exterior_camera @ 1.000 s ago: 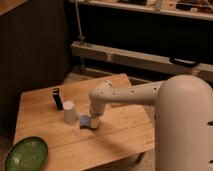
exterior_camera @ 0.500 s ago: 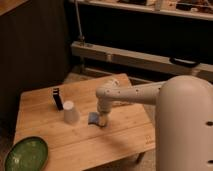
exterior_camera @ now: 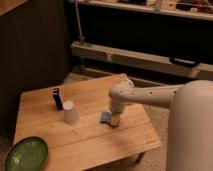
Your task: Wipe the white sponge on the table
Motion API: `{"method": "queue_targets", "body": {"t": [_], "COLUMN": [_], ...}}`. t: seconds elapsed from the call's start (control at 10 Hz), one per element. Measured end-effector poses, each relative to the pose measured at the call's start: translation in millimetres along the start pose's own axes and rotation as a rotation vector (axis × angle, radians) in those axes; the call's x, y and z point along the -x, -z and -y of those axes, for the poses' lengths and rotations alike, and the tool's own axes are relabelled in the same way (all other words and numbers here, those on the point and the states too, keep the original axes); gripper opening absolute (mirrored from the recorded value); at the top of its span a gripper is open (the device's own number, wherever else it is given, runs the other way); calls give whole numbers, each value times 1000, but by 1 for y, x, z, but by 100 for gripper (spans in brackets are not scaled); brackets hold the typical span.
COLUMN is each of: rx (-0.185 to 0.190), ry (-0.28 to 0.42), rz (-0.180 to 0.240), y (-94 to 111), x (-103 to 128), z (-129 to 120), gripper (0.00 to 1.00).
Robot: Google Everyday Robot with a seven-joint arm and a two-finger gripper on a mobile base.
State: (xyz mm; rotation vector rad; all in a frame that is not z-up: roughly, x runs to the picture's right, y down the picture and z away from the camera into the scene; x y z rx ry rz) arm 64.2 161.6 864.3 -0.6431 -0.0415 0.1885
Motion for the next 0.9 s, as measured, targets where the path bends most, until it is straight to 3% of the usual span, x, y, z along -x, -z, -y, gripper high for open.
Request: {"method": "queue_targets", "body": {"t": [0.3,0.9], "rx": [3,59], "ry": [2,123], "rz": [-42,-83], "y": [6,4], "x": [-31,-36], "z": [-17,-89], "gripper": [13,13]}}
